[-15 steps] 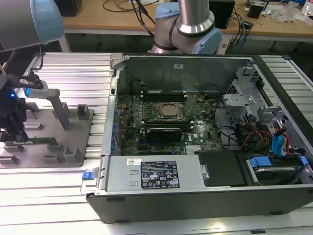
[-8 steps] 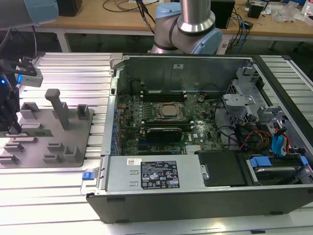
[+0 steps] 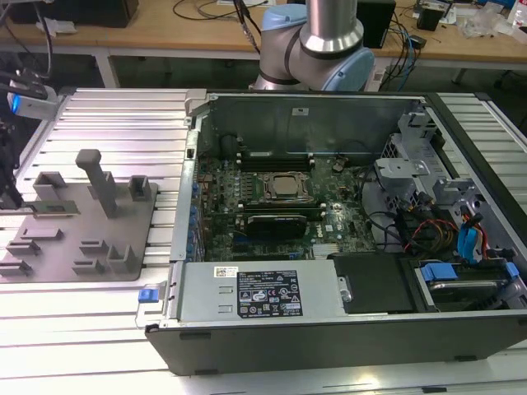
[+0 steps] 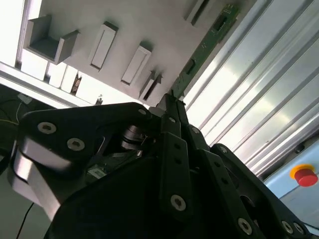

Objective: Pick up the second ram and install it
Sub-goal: 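Pick up the second ram and move it above second insertion slot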

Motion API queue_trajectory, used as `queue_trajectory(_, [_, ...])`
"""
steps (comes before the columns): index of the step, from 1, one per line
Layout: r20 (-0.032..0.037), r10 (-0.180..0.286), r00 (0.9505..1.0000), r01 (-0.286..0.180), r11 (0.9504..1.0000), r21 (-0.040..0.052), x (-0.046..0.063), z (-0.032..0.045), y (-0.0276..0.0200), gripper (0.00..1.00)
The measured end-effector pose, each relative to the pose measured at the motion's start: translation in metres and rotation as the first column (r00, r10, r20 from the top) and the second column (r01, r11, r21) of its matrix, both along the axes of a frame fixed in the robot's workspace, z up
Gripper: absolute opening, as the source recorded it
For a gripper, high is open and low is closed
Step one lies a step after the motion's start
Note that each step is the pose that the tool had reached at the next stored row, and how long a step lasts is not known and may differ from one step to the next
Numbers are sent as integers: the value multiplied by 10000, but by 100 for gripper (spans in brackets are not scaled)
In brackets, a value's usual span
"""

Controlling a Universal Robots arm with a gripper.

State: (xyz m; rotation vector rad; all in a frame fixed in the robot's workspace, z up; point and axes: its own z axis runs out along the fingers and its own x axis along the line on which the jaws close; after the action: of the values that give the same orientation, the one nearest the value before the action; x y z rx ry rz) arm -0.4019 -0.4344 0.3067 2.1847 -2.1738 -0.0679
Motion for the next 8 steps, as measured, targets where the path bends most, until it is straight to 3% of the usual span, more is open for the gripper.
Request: queue_trajectory(8, [1, 0, 10000, 0, 10000, -2, 0, 223, 3, 9])
